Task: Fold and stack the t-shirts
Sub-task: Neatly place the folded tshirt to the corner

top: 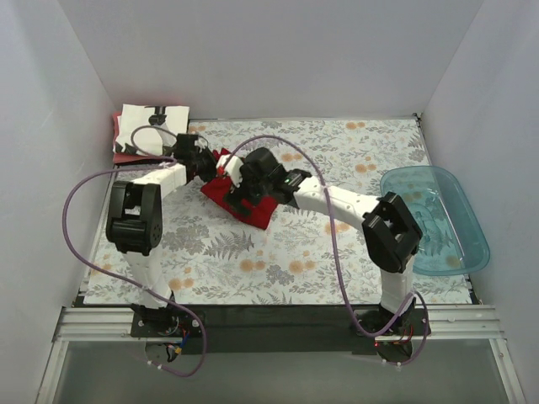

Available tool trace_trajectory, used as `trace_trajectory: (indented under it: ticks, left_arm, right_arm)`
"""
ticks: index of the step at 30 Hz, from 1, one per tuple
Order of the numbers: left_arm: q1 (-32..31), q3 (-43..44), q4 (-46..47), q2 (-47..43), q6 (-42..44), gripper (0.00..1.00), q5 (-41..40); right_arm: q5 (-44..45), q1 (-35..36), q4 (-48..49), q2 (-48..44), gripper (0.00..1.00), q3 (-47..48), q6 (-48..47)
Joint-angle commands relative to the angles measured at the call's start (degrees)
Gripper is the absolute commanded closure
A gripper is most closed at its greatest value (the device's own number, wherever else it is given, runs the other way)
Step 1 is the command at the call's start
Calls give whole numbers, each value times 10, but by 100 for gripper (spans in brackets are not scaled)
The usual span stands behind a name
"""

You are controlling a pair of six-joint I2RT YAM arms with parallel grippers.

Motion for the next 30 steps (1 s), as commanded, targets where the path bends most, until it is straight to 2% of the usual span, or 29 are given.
trace_trajectory:
  ticks: [1,2,5,8,12,15,21,30]
  left_arm:
    - [7,108,-72,56,164,100,-58]
    - [7,173,-106,73,211,100,-68]
    - [17,274,-136,128,280,100,-80]
    - [35,343,-157,169,320,100,-78]
    - [74,490,-190,228,351,100,-66]
    - [99,567,-197,252,374,100,-73]
    - [104,624,-188,254,419,100,-79]
    - [104,629,-175,201,428,100,-67]
  right_arm:
    - [-88,-44,-97,-49,2,33,23]
    - [-100,-61,-113,-50,2,37,36]
    - [-131,-89,-147,-73,2,31,37]
    - [-127,-104,-152,-92,2,-2,26]
    - [-127,-117,-156,-121,2,-34,26]
    - [-126,-123,-157,-127,2,-45,26]
    - [-132,-126,-156,-124,2,-56,29]
    - [-131,-127,-157,-125,1,-65,31]
